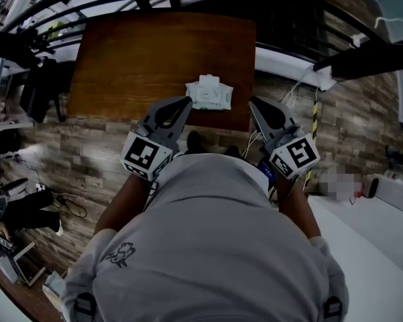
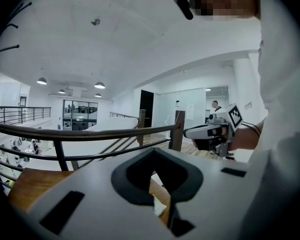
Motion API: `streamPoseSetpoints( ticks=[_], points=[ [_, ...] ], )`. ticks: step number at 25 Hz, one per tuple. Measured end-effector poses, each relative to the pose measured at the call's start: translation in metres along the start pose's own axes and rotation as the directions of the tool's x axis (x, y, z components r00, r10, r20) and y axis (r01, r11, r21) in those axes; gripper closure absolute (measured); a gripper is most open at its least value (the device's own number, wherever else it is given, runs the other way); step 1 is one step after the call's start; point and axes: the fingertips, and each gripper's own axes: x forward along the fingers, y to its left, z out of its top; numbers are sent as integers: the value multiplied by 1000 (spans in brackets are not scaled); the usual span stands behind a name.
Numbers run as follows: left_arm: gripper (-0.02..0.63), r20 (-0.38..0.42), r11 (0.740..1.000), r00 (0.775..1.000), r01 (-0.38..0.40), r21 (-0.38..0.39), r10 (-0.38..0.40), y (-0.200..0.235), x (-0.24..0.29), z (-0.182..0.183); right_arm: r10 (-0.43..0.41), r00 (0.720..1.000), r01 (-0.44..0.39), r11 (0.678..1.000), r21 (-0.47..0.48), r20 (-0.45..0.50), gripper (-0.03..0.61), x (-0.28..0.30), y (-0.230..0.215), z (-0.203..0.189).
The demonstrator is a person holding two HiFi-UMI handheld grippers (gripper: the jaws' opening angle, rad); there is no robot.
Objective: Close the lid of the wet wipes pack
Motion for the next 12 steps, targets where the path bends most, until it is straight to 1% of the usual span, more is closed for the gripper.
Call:
streamPoseSetpoints(
  ticks=[4,7,9,12],
  points=[
    [604,-12,999,999,43,2,-43,18,-8,-7,-39,999,39,999,1,4,542,21,6,-1],
    [604,-24,998,998,64,7,-64,32,-12,-16,-50,999,50,999,-11,-13,542,37,10,-8],
    [604,-43,997,996,73,7,-73,39,-8,-25,-55,998,56,998,2,-30,541,45,7,-16],
    [604,-72,996,994,84,-30,-86,43,-2,-39,-60,997,61,998,20,-54,541,53,0,-25]
  ],
)
